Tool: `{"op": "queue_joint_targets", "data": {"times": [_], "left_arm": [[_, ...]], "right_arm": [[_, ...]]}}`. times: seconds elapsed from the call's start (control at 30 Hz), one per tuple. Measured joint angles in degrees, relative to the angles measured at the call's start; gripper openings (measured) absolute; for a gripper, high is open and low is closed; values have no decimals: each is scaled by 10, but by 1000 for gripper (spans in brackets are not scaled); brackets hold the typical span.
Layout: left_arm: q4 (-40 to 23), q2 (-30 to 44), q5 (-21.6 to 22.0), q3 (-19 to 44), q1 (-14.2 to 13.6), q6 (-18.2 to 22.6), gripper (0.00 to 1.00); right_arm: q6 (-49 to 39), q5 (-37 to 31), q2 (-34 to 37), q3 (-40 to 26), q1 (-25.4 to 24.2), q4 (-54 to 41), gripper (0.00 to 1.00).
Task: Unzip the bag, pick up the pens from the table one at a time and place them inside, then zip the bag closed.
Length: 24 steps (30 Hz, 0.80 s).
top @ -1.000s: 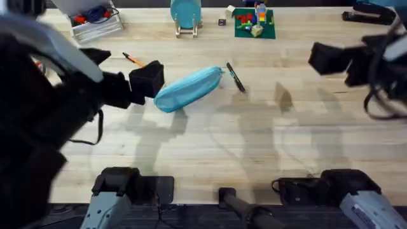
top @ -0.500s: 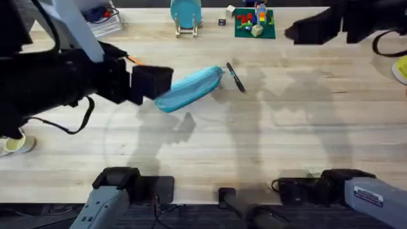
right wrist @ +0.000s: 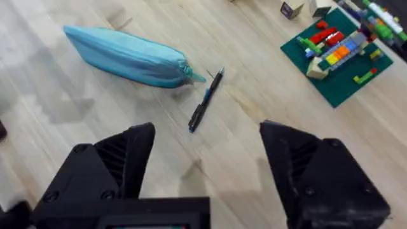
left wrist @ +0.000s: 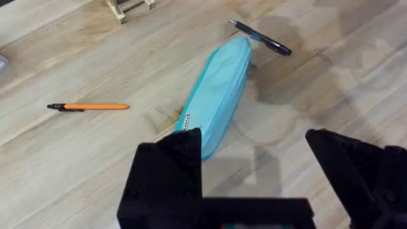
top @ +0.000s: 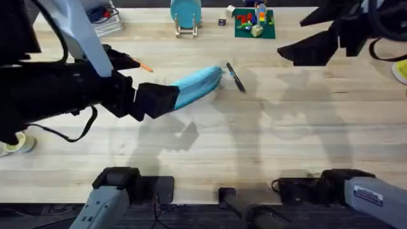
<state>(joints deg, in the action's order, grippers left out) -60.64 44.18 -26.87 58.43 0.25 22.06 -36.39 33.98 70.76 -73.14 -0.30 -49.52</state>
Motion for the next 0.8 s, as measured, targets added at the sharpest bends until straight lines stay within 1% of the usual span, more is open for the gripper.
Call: {"op": "queue_joint_targets", "data": {"times": [0.23, 0.53, 0.67, 0.8], "left_arm": [[0, 0, 10, 0, 0, 5, 993], [-1, 0, 20, 0, 0, 7, 994], [-8, 0, 26, 0, 0, 28, 994], [-31, 0, 30, 0, 0, 67, 995]], "right_arm": [[-38, 2, 0, 0, 0, 1, 995], [-46, 3, 0, 0, 0, 1, 994], [-46, 3, 0, 0, 0, 1, 995], [-46, 3, 0, 0, 0, 1, 995]]}}
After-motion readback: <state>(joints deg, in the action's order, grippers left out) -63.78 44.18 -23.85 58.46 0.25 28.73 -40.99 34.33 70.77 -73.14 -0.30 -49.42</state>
